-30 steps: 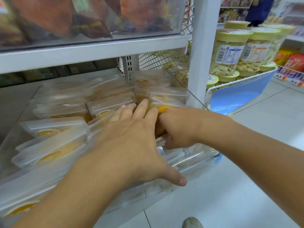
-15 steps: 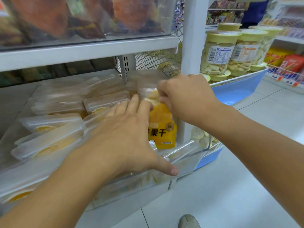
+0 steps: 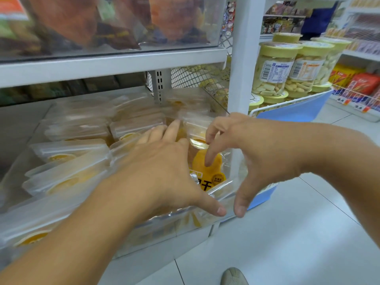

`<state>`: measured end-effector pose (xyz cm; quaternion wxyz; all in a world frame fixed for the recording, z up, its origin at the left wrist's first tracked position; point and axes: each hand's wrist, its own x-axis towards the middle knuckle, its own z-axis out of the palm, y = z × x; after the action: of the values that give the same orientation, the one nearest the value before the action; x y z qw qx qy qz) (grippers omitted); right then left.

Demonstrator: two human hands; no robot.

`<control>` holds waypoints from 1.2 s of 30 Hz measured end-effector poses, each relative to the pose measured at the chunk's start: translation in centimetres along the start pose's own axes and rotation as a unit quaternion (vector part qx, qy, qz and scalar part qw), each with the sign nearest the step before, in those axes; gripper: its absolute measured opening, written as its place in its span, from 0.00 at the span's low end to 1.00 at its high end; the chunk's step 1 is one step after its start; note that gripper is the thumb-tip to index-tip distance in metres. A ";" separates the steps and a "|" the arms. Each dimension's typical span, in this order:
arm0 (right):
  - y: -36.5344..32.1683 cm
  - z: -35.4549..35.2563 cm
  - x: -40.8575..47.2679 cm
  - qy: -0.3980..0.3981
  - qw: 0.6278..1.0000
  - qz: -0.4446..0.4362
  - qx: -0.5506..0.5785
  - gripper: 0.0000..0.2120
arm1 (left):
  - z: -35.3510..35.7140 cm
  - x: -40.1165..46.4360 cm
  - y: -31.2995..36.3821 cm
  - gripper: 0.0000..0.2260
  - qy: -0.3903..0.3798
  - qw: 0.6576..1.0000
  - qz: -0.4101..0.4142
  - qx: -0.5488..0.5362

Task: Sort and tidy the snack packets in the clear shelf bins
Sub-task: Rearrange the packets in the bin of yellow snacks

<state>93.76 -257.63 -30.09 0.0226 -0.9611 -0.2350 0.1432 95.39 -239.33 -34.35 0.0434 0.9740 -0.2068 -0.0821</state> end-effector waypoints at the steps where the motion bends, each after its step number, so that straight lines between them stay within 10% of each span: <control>1: 0.0 0.3 0.3 0.005 1.000 -0.008 -0.027 0.34 | 0.0 0.0 0.0 0.63 0.001 1.000 0.002 -0.001; 8: 0.4 0.8 1.0 0.068 0.996 -0.030 -0.040 0.10 | 0.1 -0.2 -0.2 0.59 0.024 1.000 0.008 -0.017; 17: 1.8 2.5 3.0 0.223 0.953 0.064 -0.195 0.12 | -0.1 -0.7 0.3 0.30 0.124 0.990 0.054 -0.034; 22: 2.0 2.5 3.3 0.256 0.952 0.055 -0.159 0.10 | -2.7 1.1 -0.9 0.32 0.162 0.964 0.024 -0.209; 36: 1.7 2.3 2.4 0.214 0.964 0.070 -0.138 0.22 | -1.1 6.5 -0.3 0.38 0.160 0.978 0.086 0.106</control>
<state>95.86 -258.10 -33.13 -0.0708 -0.9772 -0.1744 -0.0986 101.56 -241.67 -34.25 -0.0210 0.9521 -0.2881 0.1009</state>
